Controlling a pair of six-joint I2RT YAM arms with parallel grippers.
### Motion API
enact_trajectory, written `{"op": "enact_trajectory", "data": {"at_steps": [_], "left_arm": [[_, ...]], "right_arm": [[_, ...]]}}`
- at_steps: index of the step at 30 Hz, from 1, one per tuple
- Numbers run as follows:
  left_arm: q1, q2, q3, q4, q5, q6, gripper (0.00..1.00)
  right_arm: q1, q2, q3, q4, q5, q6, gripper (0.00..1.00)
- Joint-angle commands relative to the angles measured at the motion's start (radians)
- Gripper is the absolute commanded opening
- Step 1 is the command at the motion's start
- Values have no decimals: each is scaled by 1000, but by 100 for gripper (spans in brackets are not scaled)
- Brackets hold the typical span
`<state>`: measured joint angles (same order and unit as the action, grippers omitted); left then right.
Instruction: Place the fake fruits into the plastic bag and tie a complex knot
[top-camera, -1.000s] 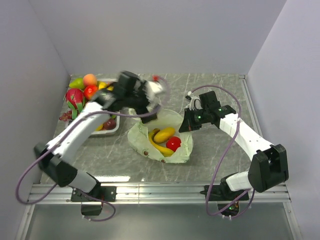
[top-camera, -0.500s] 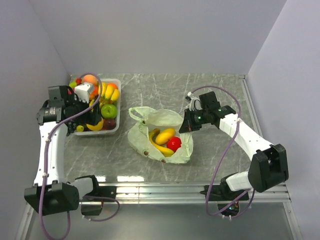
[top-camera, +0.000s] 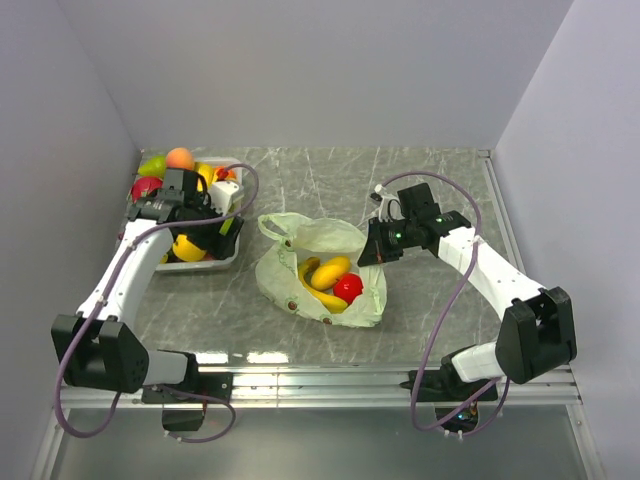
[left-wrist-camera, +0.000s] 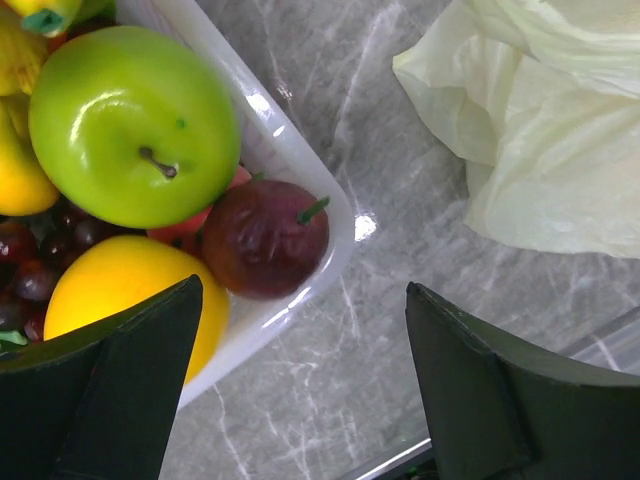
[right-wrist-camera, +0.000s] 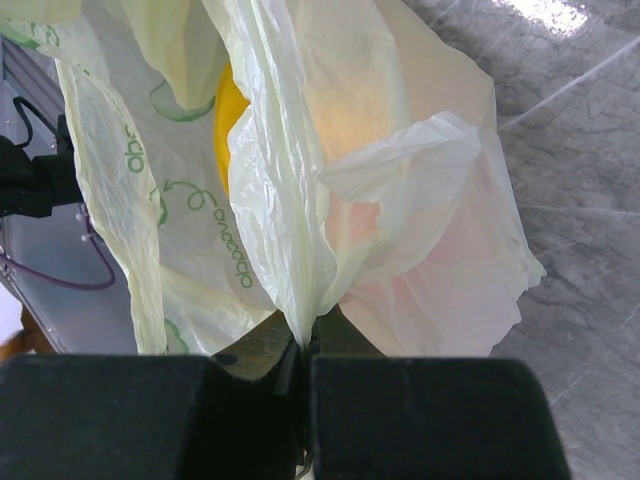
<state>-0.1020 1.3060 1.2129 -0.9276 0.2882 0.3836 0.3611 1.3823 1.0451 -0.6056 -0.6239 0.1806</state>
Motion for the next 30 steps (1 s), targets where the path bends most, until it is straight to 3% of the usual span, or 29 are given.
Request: {"op": "enact_trajectory", "data": {"at_steps": [1, 10, 22, 25, 30], "left_arm": [[-31, 13, -4, 64, -101, 6, 89], [-68, 72, -26, 90, -167, -6, 90], [-71, 139, -30, 110, -152, -20, 86], [-71, 153, -21, 107, -146, -22, 81], [-71, 148, 2, 84, -146, -17, 62]], "right_arm": [[-4, -5, 6, 15, 0, -16, 0], [-4, 14, 16, 9, -5, -15, 0], [-2, 17, 20, 7, -3, -16, 0], [-5, 15, 16, 9, -2, -18, 0], [-5, 14, 20, 12, 1, -15, 0]]}}
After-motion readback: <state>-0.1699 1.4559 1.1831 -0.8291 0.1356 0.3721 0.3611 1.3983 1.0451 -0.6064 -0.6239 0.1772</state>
